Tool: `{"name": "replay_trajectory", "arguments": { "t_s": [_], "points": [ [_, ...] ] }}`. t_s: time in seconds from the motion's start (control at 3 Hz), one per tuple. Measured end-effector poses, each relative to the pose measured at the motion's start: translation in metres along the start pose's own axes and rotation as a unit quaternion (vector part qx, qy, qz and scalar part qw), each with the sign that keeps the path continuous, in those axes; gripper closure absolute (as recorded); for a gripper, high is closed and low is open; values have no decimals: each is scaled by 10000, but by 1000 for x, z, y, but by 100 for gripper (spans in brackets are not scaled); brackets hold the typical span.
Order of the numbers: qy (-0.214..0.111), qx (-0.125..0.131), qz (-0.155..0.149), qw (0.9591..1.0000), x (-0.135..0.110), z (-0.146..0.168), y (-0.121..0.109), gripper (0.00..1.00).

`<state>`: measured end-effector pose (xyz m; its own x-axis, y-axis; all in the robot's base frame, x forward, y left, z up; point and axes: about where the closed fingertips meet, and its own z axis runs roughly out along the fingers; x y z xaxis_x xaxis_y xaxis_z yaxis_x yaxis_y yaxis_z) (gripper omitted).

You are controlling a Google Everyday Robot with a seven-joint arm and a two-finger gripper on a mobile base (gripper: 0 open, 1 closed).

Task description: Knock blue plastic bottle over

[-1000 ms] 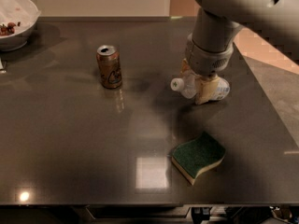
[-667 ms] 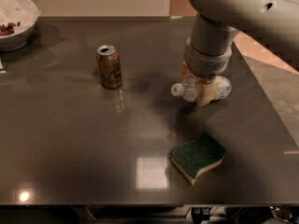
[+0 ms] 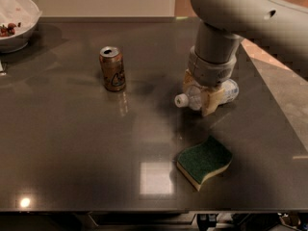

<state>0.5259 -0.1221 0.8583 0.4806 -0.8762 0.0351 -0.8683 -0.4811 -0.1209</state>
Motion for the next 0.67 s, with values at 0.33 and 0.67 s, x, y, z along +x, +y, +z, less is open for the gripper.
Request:
{"name": "replay_trajectory", "arguments": {
  "t_s": [0.33,0.67],
  "points": [
    [-86,10,-9,10000,-2,1,3,0],
    [-86,11,-9,10000,-2,1,3,0]
  ]
}}
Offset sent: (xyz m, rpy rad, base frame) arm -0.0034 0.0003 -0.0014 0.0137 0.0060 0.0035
